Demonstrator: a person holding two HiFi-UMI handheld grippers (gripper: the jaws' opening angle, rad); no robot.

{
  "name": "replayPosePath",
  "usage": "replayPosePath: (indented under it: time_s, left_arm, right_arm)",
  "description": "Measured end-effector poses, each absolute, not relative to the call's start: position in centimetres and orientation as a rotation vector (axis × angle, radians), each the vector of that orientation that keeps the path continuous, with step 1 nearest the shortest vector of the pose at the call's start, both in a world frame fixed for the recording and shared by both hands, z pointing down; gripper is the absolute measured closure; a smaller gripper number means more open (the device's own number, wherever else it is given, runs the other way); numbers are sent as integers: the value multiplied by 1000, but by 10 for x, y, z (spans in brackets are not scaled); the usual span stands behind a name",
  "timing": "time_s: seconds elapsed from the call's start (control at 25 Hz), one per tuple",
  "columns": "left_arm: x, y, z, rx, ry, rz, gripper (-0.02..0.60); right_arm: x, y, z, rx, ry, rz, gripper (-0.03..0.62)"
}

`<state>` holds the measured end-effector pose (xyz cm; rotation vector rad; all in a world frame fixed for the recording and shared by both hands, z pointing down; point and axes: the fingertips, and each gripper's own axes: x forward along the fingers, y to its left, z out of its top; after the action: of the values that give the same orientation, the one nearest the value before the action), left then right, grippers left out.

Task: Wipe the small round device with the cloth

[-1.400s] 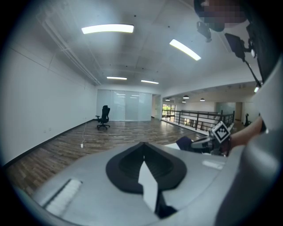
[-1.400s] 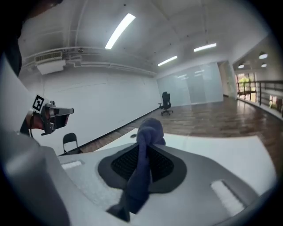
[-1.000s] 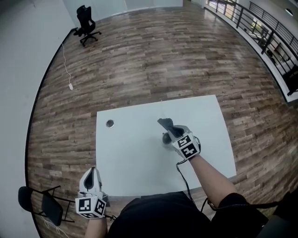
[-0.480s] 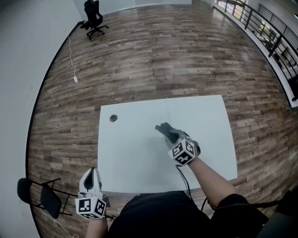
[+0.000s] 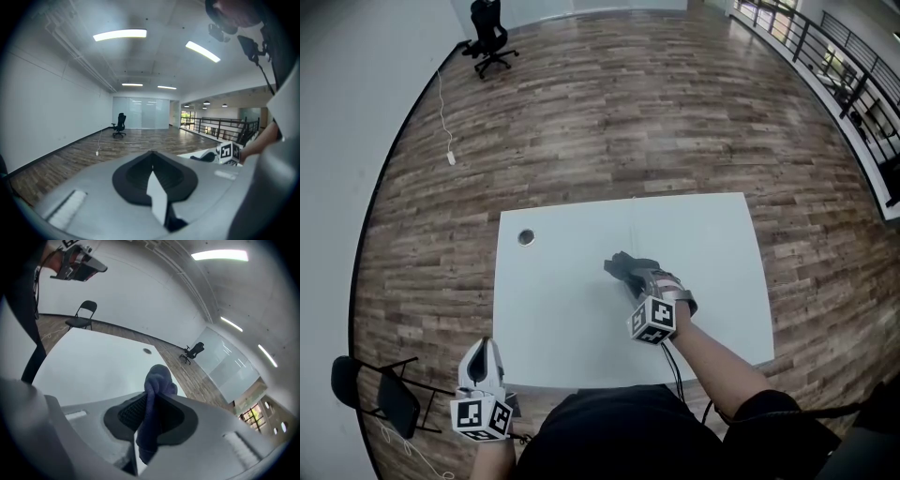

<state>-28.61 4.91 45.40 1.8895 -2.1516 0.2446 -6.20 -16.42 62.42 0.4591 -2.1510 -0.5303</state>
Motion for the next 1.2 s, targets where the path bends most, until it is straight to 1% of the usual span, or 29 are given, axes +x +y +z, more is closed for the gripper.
replayPosePath:
  time_s: [0.16,0.48,0.56,0.68,0.84,0.92,1.04,1.2]
  left_arm:
    - [-286,47,453,1901,-2148,252,574]
    - [-287,44,454,1910,-2131,253,574]
    - [-294,48,451,1900,-2134,276,574]
    - [-309,58,441,1881,-2158,287,574]
    - [-301,45,453,1910,-2122,204,574]
    - [-300,44,452,1913,-2124,189,574]
    - [-297,41,452,1929,-2122,196,574]
    - [-297,39,451,1929,-2128,193,574]
  right_arm:
    - [-66,-146,640,378,-2120,-563,534]
    - [-51,-114,691,278,-2117,-318,534]
    - [-59,-107,698,257,-2142,-285,534]
    - [-95,-94,657,253,-2334,-297,534]
    - [-83,-137,567,506,-2559,-228,534]
    - [-79,-164,547,579,-2569,-218,534]
    - [-71,-190,558,575,-2503,-179,534]
    - [-56,-202,606,559,-2367,-76,534]
